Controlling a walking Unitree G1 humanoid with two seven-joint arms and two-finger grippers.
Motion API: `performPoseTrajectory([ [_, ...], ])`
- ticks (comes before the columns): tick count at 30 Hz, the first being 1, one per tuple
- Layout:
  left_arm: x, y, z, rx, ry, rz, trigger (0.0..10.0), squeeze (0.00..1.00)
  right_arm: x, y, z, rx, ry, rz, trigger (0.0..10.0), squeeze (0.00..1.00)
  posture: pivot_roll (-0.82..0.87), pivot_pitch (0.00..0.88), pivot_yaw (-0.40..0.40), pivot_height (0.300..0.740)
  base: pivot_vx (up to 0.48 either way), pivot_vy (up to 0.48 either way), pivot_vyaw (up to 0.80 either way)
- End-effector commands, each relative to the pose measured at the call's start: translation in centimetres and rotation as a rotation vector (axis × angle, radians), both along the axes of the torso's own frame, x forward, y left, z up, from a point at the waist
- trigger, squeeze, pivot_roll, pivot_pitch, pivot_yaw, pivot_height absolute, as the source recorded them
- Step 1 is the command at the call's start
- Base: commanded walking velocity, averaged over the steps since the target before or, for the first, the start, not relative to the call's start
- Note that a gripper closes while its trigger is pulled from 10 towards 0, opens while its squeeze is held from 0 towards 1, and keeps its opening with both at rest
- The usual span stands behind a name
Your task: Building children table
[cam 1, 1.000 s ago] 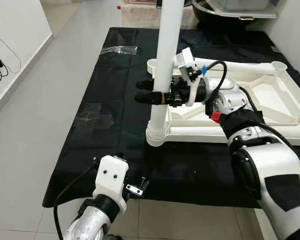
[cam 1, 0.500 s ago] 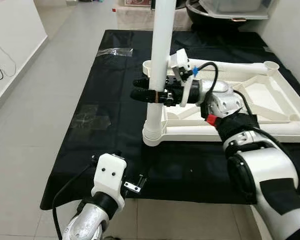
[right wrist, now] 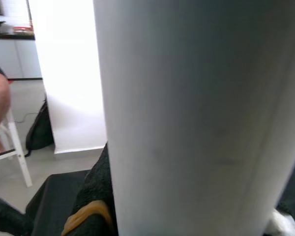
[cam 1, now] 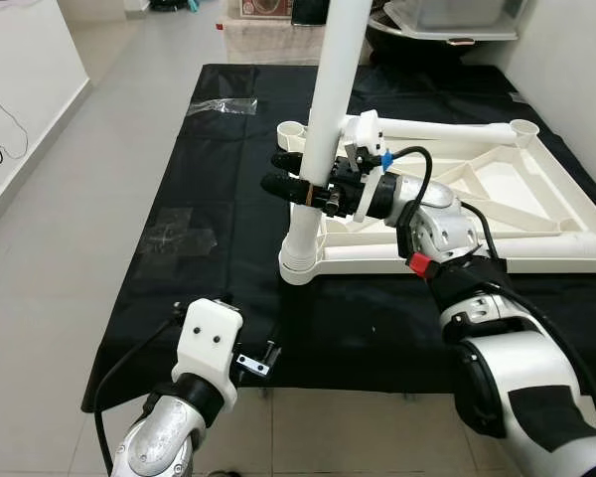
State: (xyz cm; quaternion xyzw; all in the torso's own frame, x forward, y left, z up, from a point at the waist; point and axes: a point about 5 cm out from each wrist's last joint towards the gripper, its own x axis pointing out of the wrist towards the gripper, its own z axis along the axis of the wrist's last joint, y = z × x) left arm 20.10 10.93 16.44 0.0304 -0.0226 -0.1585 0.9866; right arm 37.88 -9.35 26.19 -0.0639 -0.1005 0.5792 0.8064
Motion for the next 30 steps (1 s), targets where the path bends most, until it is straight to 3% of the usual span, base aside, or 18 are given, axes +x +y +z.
performPoseTrajectory([
  [1,0.1,0.1,-0.4,0.01,0.012,-0.003,10.0,0.0,0.0,0.0,-3.7,-0.072,0.145,-0.046,10.0,0.0,0.14,0.195,-0.028,0.74,0.0,0.0,0.0],
  [10,0.0,0.0,-0.5,0.012,0.011,-0.01,10.0,0.0,0.1,1.0,-3.9,-0.092,0.17,-0.127,10.0,0.0,0.14,0.184,-0.028,0.74,0.0,0.0,0.0],
  [21,0.0,0.0,-0.5,0.014,0.006,-0.012,10.0,0.0,-0.4,0.8,-4.3,-0.21,0.188,-0.051,10.0,0.0,0.14,0.186,-0.038,0.74,0.0,0.0,0.0],
  [30,0.0,-0.1,-0.5,0.008,0.007,-0.009,10.0,0.0,-0.6,1.2,-4.3,-0.245,0.182,-0.02,10.0,0.0,0.13,0.195,-0.041,0.74,0.0,0.0,0.0],
])
